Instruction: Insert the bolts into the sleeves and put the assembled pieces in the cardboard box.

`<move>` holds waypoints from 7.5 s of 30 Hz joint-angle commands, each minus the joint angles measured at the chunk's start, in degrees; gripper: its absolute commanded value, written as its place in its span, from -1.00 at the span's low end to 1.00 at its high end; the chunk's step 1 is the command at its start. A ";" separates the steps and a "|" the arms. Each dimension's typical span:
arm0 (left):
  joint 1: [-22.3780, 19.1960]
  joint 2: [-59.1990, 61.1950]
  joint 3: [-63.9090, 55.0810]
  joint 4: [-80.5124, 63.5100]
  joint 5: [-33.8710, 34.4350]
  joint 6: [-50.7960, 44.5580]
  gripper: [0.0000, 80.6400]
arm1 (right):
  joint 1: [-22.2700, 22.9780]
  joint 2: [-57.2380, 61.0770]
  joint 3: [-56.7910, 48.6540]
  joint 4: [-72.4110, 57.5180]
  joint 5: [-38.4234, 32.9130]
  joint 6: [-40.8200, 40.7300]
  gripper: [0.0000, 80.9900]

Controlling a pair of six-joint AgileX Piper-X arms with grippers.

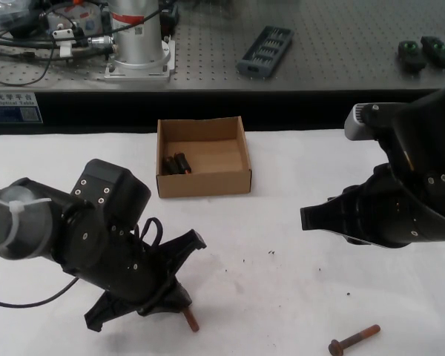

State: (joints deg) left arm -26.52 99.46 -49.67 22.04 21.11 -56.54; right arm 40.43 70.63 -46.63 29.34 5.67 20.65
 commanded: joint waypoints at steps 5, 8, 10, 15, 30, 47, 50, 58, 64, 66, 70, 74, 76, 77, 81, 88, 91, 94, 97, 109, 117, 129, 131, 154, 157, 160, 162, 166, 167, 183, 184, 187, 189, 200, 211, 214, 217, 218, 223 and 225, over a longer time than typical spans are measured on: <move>3.79 -2.87 -0.40 2.53 -0.50 10.96 -0.98 | -0.45 -0.51 0.81 -0.99 -3.01 -2.03 -0.89; 6.33 -5.06 -0.40 6.13 -2.61 18.15 -0.98 | -0.29 0.45 1.49 -0.99 -5.67 -2.58 -0.89; 7.43 -6.25 -0.40 8.65 -2.90 23.44 -0.98 | 0.16 1.56 1.76 -0.99 -7.68 -2.58 -0.89; 7.75 -7.85 -0.40 12.50 -3.74 32.11 -0.98 | 1.95 4.08 1.74 -1.03 -8.36 -2.73 -0.89; 7.13 -8.78 -0.40 17.04 -5.89 45.59 -0.80 | 3.74 4.58 1.74 -2.31 -9.08 -3.98 -0.89; 6.97 -8.78 -0.40 20.51 -5.37 44.85 0.17 | 3.74 4.58 1.74 -3.16 -9.08 -3.98 -0.89; 6.97 -8.78 -0.40 19.87 -5.37 44.46 0.17 | 3.74 4.58 1.74 -3.16 -9.08 -3.98 -0.89; 4.25 -8.78 -0.40 17.89 -12.24 44.47 0.17 | 3.74 4.58 1.74 -3.16 -9.08 -3.98 -0.89; 1.63 -8.49 -0.40 17.59 -17.45 44.18 0.06 | 3.74 4.58 1.74 -3.16 -9.08 -3.98 -0.89; 1.66 -8.35 -0.40 17.36 -17.39 42.22 0.04 | 3.74 4.58 1.74 -3.16 -9.08 -3.98 -0.89; 1.66 -8.35 -0.40 15.42 -17.39 41.82 0.04 | 3.74 4.58 1.74 -3.16 -9.08 -3.98 -0.89; 1.66 -6.99 -0.40 14.40 -17.86 41.82 0.04 | 3.74 4.58 1.74 -3.16 -9.08 -3.98 -0.89; 1.66 -5.86 -0.58 15.16 -16.80 41.82 0.04 | 3.74 4.58 1.74 -3.16 -9.08 -3.98 -0.89; 1.66 -5.24 -0.54 15.77 -16.06 41.82 0.04 | 3.74 4.58 1.74 -3.16 -9.08 -3.98 -0.89; 1.66 -4.17 -0.54 17.01 -15.81 41.82 0.04 | 3.74 4.58 1.74 -3.16 -9.08 -3.98 -0.89; 1.66 -4.19 -3.30 18.13 -15.36 41.93 0.04 | 3.74 4.58 1.74 -3.16 -9.08 -3.98 -0.89; 1.66 -4.32 -5.93 19.59 -15.26 41.93 0.04 | 3.74 4.58 1.74 -3.16 -9.08 -3.98 -0.89; 1.66 -4.32 -8.28 20.50 -15.26 42.20 0.04 | 3.74 4.58 1.74 -3.16 -9.08 -3.98 -0.89; 1.66 -4.32 -8.74 20.50 -15.52 42.34 0.04 | 3.74 4.58 1.74 -3.16 -9.08 -3.98 -0.89; 1.66 -4.08 -8.74 23.27 -17.03 43.67 0.04 | 3.74 4.58 1.74 -3.16 -9.08 -3.98 -0.89; 1.66 -0.68 -8.74 23.47 -16.19 44.22 0.04 | 3.74 4.58 1.74 -3.16 -9.08 -3.98 -0.89; 1.66 0.79 -8.74 26.12 -17.49 44.04 0.04 | 3.74 4.58 1.74 -3.16 -9.08 -3.98 -0.89; 1.66 0.79 -8.74 26.49 -17.49 44.04 0.01 | 3.74 4.58 1.74 -3.16 -9.08 -3.98 -0.89; 1.66 0.15 -8.74 23.85 -8.49 45.43 -0.98 | 3.74 4.58 1.74 -3.16 -9.08 -3.98 -0.89; 1.66 -2.17 -8.74 20.01 -5.87 46.97 -0.98 | 3.74 4.72 1.74 -3.24 -10.20 -7.08 -0.89; 2.30 -6.20 -8.74 14.50 -4.15 48.17 -0.98 | 3.60 4.72 1.74 -4.34 -14.33 -12.40 -0.89; 3.43 -9.10 -8.09 8.65 -2.32 48.15 -0.98 | 3.58 4.86 1.74 -7.09 -18.34 -14.56 -0.89; 7.37 -13.43 -6.66 -0.73 4.64 46.18 -0.98 | 3.58 6.31 1.74 -14.80 -26.29 -14.06 -0.89; 8.56 -14.36 -6.34 -2.51 7.36 46.16 -0.98 | 3.58 6.96 1.74 -16.33 -28.22 -13.80 -0.89; 16.37 -18.21 -4.87 -27.28 43.89 36.97 -0.98 | 3.58 13.52 1.74 -37.68 -48.92 -13.81 -0.89; 16.37 -18.21 -4.87 -27.31 43.87 37.16 -0.98 | 3.58 13.79 1.74 -37.68 -48.90 -13.81 -0.89; 16.37 -18.21 -4.87 -27.30 43.87 37.65 -0.98 | 3.18 14.71 1.74 -37.86 -49.00 -13.81 -0.89; 16.37 -18.21 -4.87 -27.30 44.37 38.77 -0.98 | 2.55 15.21 1.56 -38.20 -49.10 -13.81 -0.89; 15.72 -18.21 -4.87 -27.63 37.96 41.03 -0.98 | -0.64 15.88 1.56 -48.33 -50.16 -4.77 -0.89; 10.26 -18.21 -4.87 -29.95 32.62 37.53 -0.98 | -0.62 15.88 1.56 -47.79 -50.16 -4.77 -0.89; 10.23 -18.36 -4.87 -30.10 29.07 35.93 -0.98 | -0.79 15.88 1.56 -47.81 -50.16 -4.77 -0.89; 11.23 -19.07 -4.87 -30.10 26.88 34.71 -0.98 | -1.34 15.88 1.56 -47.76 -50.05 -4.77 -0.89; 11.39 -19.30 -4.87 -30.10 26.20 33.96 -0.98 | -1.61 15.88 1.56 -47.76 -49.98 -4.77 -0.89; 11.41 -20.40 -4.87 -29.84 22.16 33.02 -0.98 | -2.41 15.88 1.56 -47.76 -50.00 -4.77 -0.89; 11.41 -20.46 -4.87 -29.85 21.05 32.25 -0.98 | -2.42 16.07 1.56 -47.42 -49.67 -4.77 -0.89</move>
State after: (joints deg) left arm -15.18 80.21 -54.24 -6.64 45.75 -22.47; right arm 38.42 86.56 -44.68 -17.66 -43.91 15.84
